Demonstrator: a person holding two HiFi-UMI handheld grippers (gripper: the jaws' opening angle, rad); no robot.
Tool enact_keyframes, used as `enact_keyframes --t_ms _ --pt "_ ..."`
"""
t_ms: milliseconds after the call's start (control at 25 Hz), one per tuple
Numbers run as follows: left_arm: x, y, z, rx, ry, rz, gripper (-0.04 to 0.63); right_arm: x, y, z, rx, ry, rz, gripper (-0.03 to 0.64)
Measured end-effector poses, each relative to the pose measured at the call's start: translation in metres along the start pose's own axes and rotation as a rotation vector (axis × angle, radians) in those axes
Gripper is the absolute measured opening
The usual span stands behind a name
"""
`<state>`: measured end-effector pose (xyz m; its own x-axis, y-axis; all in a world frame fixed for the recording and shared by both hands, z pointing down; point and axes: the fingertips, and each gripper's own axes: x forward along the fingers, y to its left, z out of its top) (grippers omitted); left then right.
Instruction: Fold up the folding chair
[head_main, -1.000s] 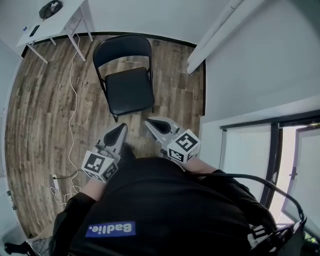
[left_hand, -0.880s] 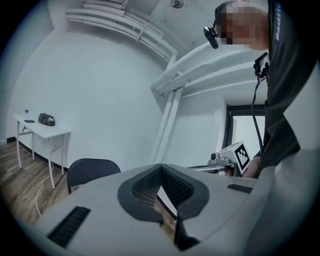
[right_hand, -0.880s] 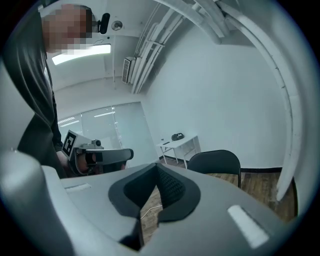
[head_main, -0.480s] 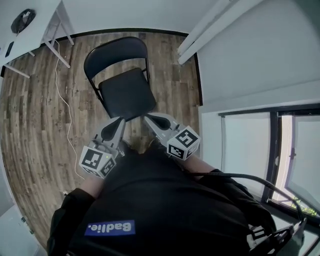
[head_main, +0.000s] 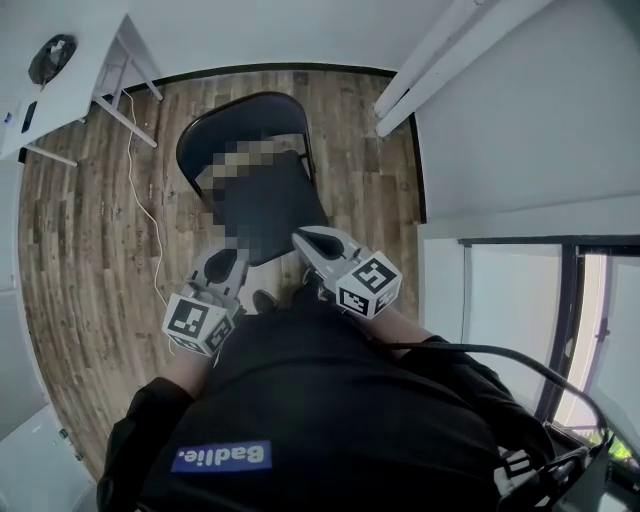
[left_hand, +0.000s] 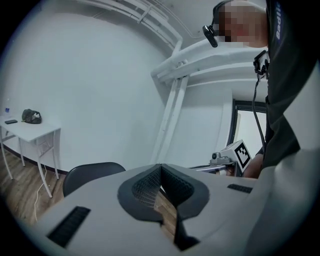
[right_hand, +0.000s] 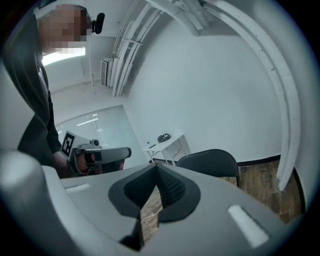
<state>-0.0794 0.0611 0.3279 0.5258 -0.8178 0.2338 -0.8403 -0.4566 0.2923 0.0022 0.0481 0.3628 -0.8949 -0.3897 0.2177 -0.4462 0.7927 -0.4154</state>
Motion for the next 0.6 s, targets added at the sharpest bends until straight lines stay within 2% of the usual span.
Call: enact_keyframes --t_ms 120,320,600 --pt "0.023 0.008 0.003 -0.001 0.007 0.040 0.003 0.000 -0.025 0.005 -0.016 0.014 0.020 0.000" --pt "0.052 0.025 0.002 0.028 0.027 0.111 0.003 -0.003 -0.064 -0.005 0.016 0.018 0.028 0.000" --pt "0.077 0.066 0.017 0.100 0.053 0.144 0.003 -0.002 -0.102 -0.027 0.075 0.056 -0.033 0.000"
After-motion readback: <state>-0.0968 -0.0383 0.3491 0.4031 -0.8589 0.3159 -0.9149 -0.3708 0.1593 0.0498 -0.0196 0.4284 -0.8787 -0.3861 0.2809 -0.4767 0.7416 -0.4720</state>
